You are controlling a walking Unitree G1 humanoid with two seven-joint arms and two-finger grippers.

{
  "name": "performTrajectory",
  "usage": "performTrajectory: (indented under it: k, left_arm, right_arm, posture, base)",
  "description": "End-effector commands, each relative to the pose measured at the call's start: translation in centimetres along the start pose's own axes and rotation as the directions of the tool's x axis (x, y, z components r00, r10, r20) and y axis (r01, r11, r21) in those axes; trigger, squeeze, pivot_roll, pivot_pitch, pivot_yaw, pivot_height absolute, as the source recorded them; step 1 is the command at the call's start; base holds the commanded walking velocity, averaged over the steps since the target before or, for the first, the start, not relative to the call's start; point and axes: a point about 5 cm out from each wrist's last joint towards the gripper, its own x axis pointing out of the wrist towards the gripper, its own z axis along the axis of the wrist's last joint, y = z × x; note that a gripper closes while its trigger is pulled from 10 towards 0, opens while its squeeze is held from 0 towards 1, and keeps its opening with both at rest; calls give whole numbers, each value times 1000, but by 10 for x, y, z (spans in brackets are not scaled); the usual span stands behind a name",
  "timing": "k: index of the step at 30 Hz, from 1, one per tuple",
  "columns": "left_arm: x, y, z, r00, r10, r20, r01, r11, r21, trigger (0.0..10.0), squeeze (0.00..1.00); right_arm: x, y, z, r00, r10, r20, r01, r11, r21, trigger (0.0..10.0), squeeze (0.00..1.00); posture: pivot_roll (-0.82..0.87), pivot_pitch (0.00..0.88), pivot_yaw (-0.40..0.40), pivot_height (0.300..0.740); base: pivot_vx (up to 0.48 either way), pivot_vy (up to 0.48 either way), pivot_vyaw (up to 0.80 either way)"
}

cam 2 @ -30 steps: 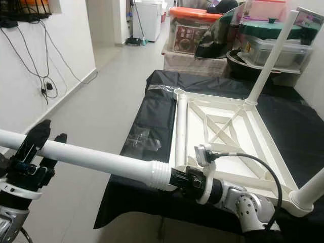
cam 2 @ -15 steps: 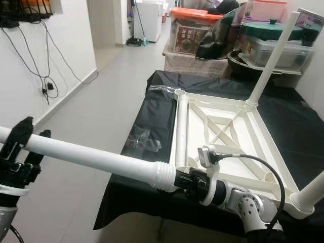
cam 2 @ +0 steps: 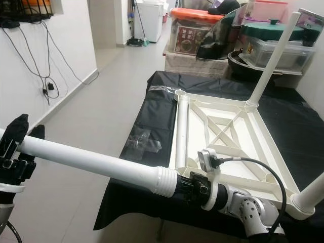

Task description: Building children table

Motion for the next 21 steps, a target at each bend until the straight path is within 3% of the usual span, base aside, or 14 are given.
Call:
performTrajectory:
  k: [1,12,14,15,17,18,19,20,21]
  left_arm:
    - [3,-3,2,999,-33,15,34,999,-14,0,0]
    - [3,1,2,999,-18,33,19,999,-26,0,0]
    - [4,1,2,999,-21,32,22,999,-25,0,0]
    - [4,0,2,999,-22,24,23,1000,-18,0,0]
    - [4,0,2,999,-22,24,23,1000,-18,0,0]
    - [5,1,1,1000,-19,13,19,1000,-15,8118,0]
    - [5,1,1,1000,-19,13,19,1000,-15,8118,0]
    - [6,1,0,1000,-15,1,15,1000,-7,10000,0]
    - [7,2,-1,1000,-14,-6,14,1000,-4,10000,0]
  right_arm:
    - [-1,-1,-1,999,-38,-33,38,999,-7,0,0]
    - [1,-4,-2,998,-50,-31,49,998,-29,0,0]
    - [1,-6,-2,997,-68,-32,67,997,-42,510,0]
    - [2,-8,-3,996,-81,-31,79,995,-58,10000,0]
    - [2,-8,-3,996,-81,-31,79,995,-58,10000,0]
    - [1,-12,-3,993,-111,-26,110,992,-64,10000,1000]
    - [1,-12,-3,993,-111,-26,110,992,-64,10000,1000]
    - [1,-13,-4,993,-115,-27,113,991,-74,10000,1000]
    - [1,-14,-4,992,-127,-25,125,989,-78,10000,1000]
  posture:
    - [59,0,-56,740]
    - [57,0,-50,740]
    - [57,0,-51,740]
    - [57,0,-49,740]
    - [57,0,-49,740]
    - [57,0,-48,740]
    - [57,0,-48,740]
    - [57,0,-49,740]
    - [56,0,-47,740]
  base:
    - [0,0,0]
    - [0,0,0]
    - [0,0,0]
    - [0,0,0]
    - [0,0,0]
    - [0,0,0]
    - [0,0,0]
    - [0,0,0]
    - [0,0,0]
